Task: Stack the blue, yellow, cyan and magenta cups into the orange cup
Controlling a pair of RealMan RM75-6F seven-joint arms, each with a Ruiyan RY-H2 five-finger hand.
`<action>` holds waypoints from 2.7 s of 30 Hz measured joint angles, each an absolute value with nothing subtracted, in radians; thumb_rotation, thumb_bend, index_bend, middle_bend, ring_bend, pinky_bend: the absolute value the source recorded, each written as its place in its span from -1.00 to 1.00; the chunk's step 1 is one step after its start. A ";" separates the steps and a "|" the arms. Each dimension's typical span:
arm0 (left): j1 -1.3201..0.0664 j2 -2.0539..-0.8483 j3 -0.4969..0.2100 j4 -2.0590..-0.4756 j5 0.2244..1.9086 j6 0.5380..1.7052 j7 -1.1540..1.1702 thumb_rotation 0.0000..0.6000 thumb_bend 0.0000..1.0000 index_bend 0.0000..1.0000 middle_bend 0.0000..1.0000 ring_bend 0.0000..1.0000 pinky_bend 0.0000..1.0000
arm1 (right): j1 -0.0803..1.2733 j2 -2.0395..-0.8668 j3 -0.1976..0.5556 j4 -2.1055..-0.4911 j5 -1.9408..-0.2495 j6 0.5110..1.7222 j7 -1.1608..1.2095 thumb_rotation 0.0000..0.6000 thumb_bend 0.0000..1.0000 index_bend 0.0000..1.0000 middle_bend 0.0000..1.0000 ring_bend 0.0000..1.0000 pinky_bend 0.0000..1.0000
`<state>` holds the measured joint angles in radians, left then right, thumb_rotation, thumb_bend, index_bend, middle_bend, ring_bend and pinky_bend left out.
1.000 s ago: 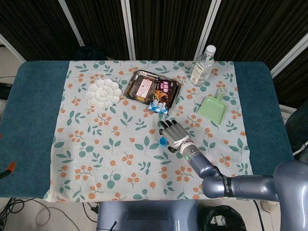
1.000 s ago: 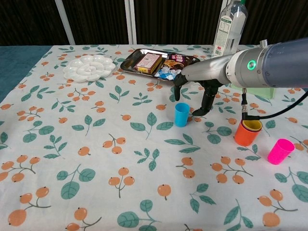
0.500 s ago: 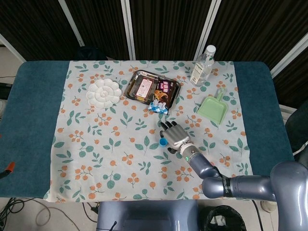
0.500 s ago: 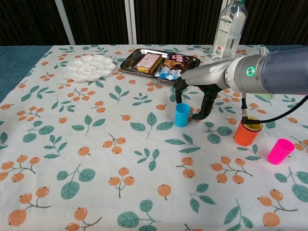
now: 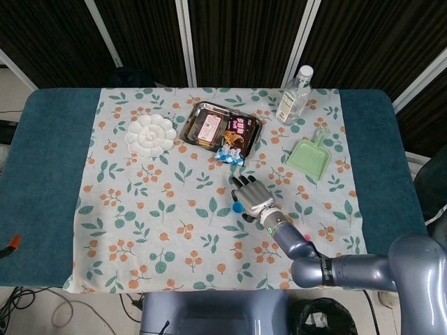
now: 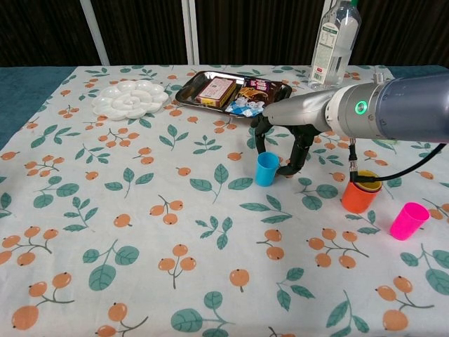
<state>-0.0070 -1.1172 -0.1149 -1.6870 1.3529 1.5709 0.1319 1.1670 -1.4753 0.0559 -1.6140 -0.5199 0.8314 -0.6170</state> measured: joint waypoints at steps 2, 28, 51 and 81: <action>-0.007 -1.118 -0.114 -1.687 1.354 1.571 0.133 1.00 -0.63 -0.66 -0.80 -1.00 -1.00 | 1.167 -1.476 0.058 -1.614 -0.522 0.833 -0.615 1.00 -0.17 -0.15 -1.00 -0.90 -0.77; -0.006 -1.116 -0.117 -1.685 1.349 1.572 0.131 1.00 -0.63 -0.66 -0.80 -1.00 -1.00 | 1.153 -1.417 0.078 -1.663 -0.535 0.851 -0.587 1.00 -0.17 0.00 -1.00 -0.90 -0.77; -0.004 -1.118 -0.119 -1.689 1.348 1.580 0.132 1.00 -0.63 -0.66 -0.80 -1.00 -1.00 | 1.015 -0.926 -0.028 -2.007 -0.695 0.766 -0.483 1.00 -0.17 0.02 -1.00 -0.90 -0.77; -0.003 -1.117 -0.118 -1.688 1.348 1.578 0.131 1.00 -0.63 -0.65 -0.80 -1.00 -1.00 | 0.961 -0.930 -0.014 -1.957 -0.812 0.685 -0.349 1.00 -0.17 0.02 -1.00 -0.90 -0.77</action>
<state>-0.0031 -1.1170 -0.1181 -1.6876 1.3479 1.5777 0.1307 0.9612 -0.9295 -0.0138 -1.9573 -0.8120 0.6851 -0.3495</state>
